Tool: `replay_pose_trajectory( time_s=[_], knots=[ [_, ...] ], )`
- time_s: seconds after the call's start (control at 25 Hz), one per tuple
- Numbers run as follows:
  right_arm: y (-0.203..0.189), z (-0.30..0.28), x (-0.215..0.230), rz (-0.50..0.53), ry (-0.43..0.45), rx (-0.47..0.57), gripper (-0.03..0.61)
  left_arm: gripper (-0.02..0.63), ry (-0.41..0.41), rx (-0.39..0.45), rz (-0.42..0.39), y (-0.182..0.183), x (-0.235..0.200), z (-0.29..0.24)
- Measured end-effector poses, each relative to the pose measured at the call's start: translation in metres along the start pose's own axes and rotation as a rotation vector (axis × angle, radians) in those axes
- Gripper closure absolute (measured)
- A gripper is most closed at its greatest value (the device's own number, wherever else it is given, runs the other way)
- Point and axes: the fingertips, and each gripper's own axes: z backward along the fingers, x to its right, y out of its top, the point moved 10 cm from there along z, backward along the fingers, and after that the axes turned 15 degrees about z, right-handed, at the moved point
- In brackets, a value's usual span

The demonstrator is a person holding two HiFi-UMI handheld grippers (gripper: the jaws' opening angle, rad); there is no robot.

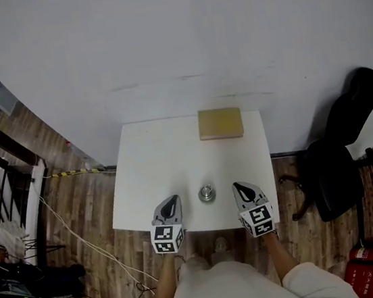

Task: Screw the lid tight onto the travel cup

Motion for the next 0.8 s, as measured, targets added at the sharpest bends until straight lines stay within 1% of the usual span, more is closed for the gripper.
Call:
replay_pose_trajectory(
  time_s=[0.2, 0.36, 0.8],
  knots=[
    [-0.009, -0.005, -0.010, -0.022, 0.016, -0.019, 0.578, 0.606, -0.013, -0.039, -0.001, -0.015, -0.006, -0.002],
    [-0.018, -0.009, -0.023, -0.034, 0.028, -0.047, 0.578, 0.606, -0.040, -0.068, 0.008, -0.031, -0.012, -0.007],
    [-0.031, -0.033, -0.058, -0.068, 0.017, -0.120, 0.578, 0.604, -0.184, -0.171, 0.007, -0.069, -0.037, -0.033]
  ],
)
